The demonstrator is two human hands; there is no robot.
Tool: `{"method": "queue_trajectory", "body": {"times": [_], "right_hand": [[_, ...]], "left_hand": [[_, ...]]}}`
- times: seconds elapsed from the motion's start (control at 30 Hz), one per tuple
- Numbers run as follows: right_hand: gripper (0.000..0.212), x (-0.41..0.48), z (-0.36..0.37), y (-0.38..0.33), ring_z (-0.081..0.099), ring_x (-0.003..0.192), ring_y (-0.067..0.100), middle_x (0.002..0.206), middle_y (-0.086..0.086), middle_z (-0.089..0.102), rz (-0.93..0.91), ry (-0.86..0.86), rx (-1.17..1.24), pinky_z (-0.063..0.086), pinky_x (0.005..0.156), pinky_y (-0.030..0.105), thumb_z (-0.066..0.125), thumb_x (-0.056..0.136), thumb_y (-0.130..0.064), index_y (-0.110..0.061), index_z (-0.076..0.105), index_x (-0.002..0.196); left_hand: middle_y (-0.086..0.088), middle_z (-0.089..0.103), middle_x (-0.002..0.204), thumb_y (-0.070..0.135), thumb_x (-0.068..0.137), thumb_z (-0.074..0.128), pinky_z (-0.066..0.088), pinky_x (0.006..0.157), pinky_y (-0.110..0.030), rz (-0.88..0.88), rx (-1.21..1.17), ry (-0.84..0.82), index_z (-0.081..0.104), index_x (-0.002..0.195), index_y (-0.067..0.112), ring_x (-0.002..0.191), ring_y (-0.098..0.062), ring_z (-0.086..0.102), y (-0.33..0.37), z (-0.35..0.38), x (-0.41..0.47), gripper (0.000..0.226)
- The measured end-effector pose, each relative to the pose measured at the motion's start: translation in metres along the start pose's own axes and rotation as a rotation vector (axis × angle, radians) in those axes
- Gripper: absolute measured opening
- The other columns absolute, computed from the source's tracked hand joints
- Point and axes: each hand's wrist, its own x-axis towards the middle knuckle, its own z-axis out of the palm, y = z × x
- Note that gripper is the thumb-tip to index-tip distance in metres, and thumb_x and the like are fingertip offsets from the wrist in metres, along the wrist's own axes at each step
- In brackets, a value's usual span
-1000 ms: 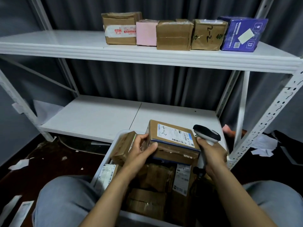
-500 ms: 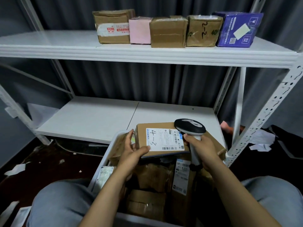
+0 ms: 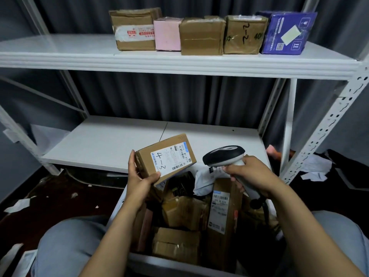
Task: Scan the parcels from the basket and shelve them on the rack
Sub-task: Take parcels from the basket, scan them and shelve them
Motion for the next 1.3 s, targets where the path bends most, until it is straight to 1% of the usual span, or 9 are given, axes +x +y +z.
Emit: {"method": "queue_trajectory", "body": {"times": [0.1,0.3,0.5,0.67,0.8,0.93,1.07,1.17,1.3], "right_hand": [[0.023,-0.003,-0.004,-0.002,0.053,0.042,0.017,0.051,0.004,0.058,0.009,-0.001,-0.013,0.045,0.046,0.026,0.065,0.089,-0.014,-0.006,0.06,0.068],[0.021,-0.006,-0.008,-0.001,0.054,0.046,0.019,0.057,0.008,0.061,0.004,0.016,0.016,0.046,0.049,0.029,0.065,0.088,-0.016,-0.004,0.062,0.071],[0.023,-0.008,-0.005,-0.002,0.053,0.045,0.019,0.056,0.007,0.06,-0.001,0.019,0.017,0.045,0.049,0.029,0.065,0.089,-0.017,-0.004,0.061,0.071],[0.022,-0.014,-0.001,-0.008,0.052,0.044,0.018,0.054,0.006,0.059,-0.015,0.044,0.004,0.045,0.047,0.029,0.065,0.09,-0.017,-0.005,0.061,0.073],[0.021,-0.015,0.0,-0.018,0.053,0.047,0.02,0.059,0.01,0.059,-0.051,0.09,0.024,0.046,0.047,0.029,0.065,0.09,-0.019,-0.002,0.062,0.078],[0.018,-0.012,0.002,-0.044,0.049,0.045,0.022,0.055,0.012,0.056,-0.108,0.154,0.08,0.042,0.045,0.028,0.066,0.089,-0.014,-0.002,0.06,0.077],[0.016,-0.004,-0.002,-0.084,0.051,0.045,0.021,0.056,0.007,0.058,-0.218,0.2,0.068,0.044,0.047,0.029,0.068,0.087,-0.015,-0.008,0.06,0.075],[0.015,0.001,-0.005,-0.117,0.05,0.047,0.023,0.057,0.008,0.056,-0.287,0.199,0.104,0.045,0.048,0.031,0.068,0.087,-0.014,-0.006,0.061,0.076],[0.015,0.009,-0.009,-0.158,0.052,0.044,0.02,0.048,0.005,0.053,-0.355,0.253,0.114,0.048,0.048,0.03,0.069,0.086,-0.016,-0.007,0.062,0.075]], "left_hand": [[-0.002,0.044,0.147,-0.007,0.069,0.078,0.037,0.109,-0.053,0.024,0.009,0.008,0.027,0.116,0.079,0.131,-0.024,0.045,-0.001,0.0,-0.001,0.11],[-0.002,0.044,0.147,-0.003,0.068,0.08,0.038,0.107,-0.055,0.039,-0.015,-0.003,0.028,0.116,0.08,0.132,-0.025,0.045,-0.004,0.003,-0.003,0.109],[-0.003,0.045,0.146,-0.006,0.071,0.077,0.037,0.11,-0.05,0.048,0.011,-0.009,0.024,0.134,0.061,0.13,-0.023,0.047,0.006,0.01,-0.015,0.106],[-0.002,0.046,0.145,0.0,0.072,0.08,0.038,0.109,-0.05,0.062,0.017,-0.015,0.023,0.136,0.06,0.13,-0.022,0.046,0.011,0.009,-0.02,0.104],[-0.001,0.049,0.137,0.005,0.079,0.075,0.047,0.097,-0.036,0.095,0.019,0.017,0.021,0.146,0.044,0.117,-0.017,0.053,0.025,0.009,-0.023,0.095],[0.005,0.051,0.125,0.012,0.084,0.07,0.049,0.094,-0.037,0.127,-0.005,0.113,0.02,0.148,0.04,0.103,-0.015,0.056,0.059,0.01,-0.019,0.086],[0.009,0.058,0.123,0.04,0.071,0.075,0.053,0.091,-0.047,0.107,-0.182,0.154,0.029,0.137,0.053,0.108,-0.021,0.063,0.106,0.007,-0.006,0.081],[0.01,0.058,0.122,0.035,0.083,0.071,0.057,0.064,-0.035,0.088,-0.304,0.162,0.026,0.141,0.045,0.106,-0.022,0.065,0.149,0.009,0.007,0.075],[0.014,0.056,0.11,0.034,0.084,0.072,0.056,0.069,-0.037,0.112,-0.386,0.202,0.024,0.144,0.038,0.094,-0.012,0.061,0.203,0.019,0.018,0.077]]}}
